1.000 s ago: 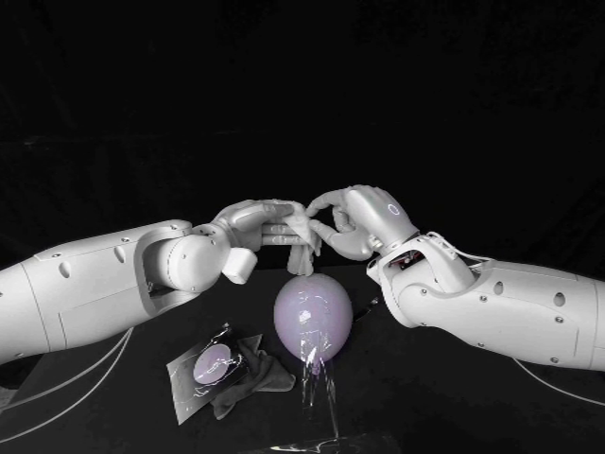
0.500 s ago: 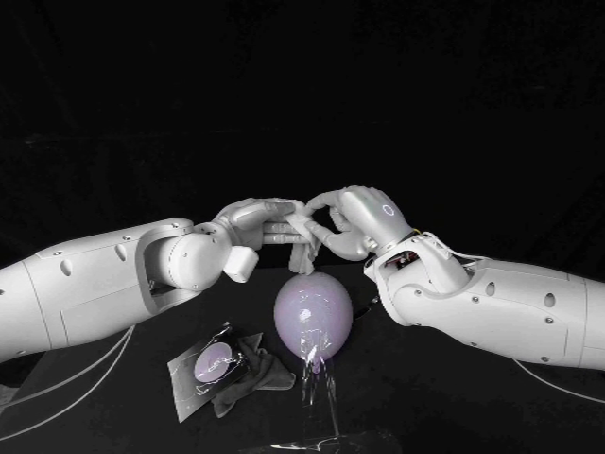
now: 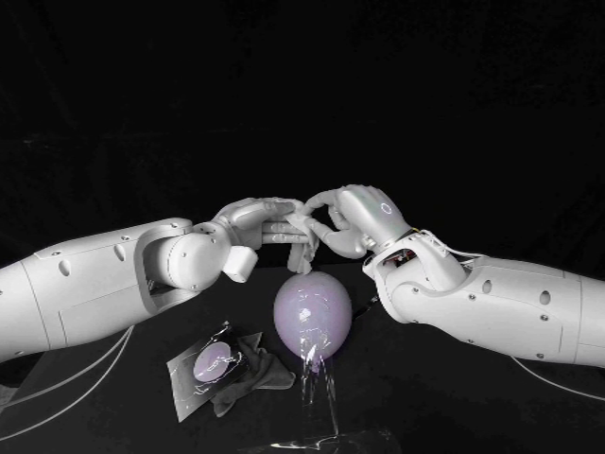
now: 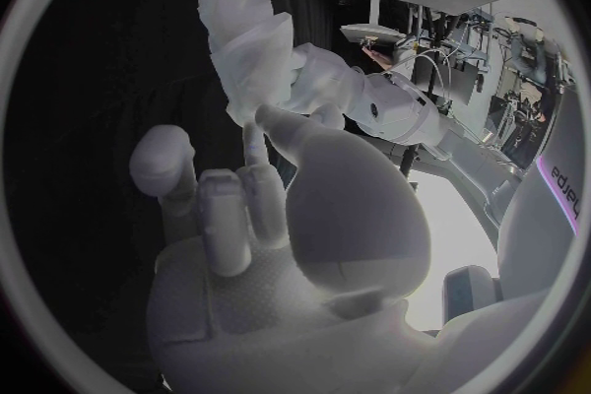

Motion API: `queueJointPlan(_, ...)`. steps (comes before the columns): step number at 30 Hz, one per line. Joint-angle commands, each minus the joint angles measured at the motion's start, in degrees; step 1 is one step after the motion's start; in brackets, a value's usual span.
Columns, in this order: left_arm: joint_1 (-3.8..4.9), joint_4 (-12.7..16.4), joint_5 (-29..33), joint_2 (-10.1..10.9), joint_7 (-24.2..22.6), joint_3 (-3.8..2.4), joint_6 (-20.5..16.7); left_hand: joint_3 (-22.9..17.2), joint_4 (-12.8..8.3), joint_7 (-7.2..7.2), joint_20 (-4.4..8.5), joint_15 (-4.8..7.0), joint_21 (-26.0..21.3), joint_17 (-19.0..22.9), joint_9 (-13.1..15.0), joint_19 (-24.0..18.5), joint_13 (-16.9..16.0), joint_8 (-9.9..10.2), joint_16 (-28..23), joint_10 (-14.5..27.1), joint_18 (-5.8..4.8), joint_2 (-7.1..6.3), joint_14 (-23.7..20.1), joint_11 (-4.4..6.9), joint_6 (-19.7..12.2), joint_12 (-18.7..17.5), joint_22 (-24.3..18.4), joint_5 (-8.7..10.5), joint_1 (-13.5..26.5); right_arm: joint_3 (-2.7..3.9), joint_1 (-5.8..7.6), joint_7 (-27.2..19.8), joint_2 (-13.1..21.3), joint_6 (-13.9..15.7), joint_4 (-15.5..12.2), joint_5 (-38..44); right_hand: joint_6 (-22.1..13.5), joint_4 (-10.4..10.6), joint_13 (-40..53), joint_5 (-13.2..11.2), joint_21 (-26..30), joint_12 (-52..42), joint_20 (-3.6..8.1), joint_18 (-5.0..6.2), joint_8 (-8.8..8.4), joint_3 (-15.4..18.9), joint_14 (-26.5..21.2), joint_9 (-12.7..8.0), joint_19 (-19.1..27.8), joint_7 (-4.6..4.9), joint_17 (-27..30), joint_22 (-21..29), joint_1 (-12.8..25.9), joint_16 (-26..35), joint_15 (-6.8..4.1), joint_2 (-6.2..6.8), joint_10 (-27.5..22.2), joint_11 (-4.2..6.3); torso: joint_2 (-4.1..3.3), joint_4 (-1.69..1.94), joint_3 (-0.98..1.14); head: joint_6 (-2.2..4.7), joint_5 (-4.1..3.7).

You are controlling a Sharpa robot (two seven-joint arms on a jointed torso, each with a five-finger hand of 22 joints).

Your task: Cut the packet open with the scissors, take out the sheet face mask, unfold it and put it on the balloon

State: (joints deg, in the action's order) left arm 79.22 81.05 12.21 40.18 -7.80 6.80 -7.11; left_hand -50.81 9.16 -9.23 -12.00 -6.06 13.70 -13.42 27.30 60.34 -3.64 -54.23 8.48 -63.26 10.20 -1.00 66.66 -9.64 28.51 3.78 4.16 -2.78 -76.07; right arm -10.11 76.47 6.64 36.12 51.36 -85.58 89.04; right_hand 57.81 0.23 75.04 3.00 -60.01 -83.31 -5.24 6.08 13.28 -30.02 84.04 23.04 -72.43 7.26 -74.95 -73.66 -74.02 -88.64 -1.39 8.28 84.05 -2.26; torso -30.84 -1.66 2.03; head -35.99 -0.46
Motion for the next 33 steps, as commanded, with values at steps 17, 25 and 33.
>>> queueJointPlan(17, 0.10, 0.37, -1.12, -0.02, -0.70, -0.18, -1.33, 0.53, 0.96, -3.58, -0.61, 0.08, -1.77, 0.23, 5.83, -1.79, -0.15, -1.65, -0.31, -3.66, 0.20, 0.59, 0.06, 0.77, 0.02, 0.71, -0.48, -0.01, 0.49, -0.01, -0.09, -1.41, 0.23, -1.60, -0.34, -0.06, 0.68, 0.94, 10.08, -0.25, 0.43, -0.41, -0.02, 0.46, -0.06, 0.11, 5.16, 0.18, 0.46, -0.23, -13.05, -0.09, -0.13, -0.38, 0.41, 0.22, 2.61, -0.21, -0.01, 0.01, -0.02, 0.06, 0.07)
queueJointPlan(25, 0.10, 0.38, -2.05, 0.00, -0.62, -0.19, -2.55, 0.59, 1.31, -3.00, -1.75, 0.27, -3.45, 0.51, 5.41, -4.14, -0.39, -2.09, -1.05, -7.48, 0.18, 0.51, -0.73, 1.48, -0.02, 1.48, -0.45, 0.00, 0.59, -0.01, -0.13, -2.94, 1.02, 1.22, -1.56, -0.45, 0.58, 0.98, 10.04, -0.25, 0.45, -0.34, -0.02, 0.47, -0.17, 0.24, 5.13, 0.16, 0.46, -0.21, -12.98, -0.10, -0.12, -0.35, 0.39, 0.48, 2.57, -0.20, 0.02, 0.00, 0.00, 0.14, 0.04)
queueJointPlan(33, 0.10, 0.39, -2.56, 0.03, -0.45, -0.20, -3.29, 0.32, 1.32, -3.02, -3.12, -0.46, -5.30, 1.35, 4.88, -7.10, -0.19, -2.44, -3.12, -8.97, 0.10, 0.35, -3.94, 1.44, -0.08, 0.88, -0.46, -0.01, 0.57, -0.01, -0.16, -4.19, 1.77, 2.71, -2.62, -1.18, 0.44, 1.17, 10.03, -0.25, 0.58, -0.32, -0.03, 0.49, -0.35, 0.52, 5.11, 0.11, 0.52, -0.14, -12.94, -0.08, 0.06, -0.33, 0.41, 0.94, 2.56, -0.25, 0.01, -0.03, 0.01, 0.07, 0.06)
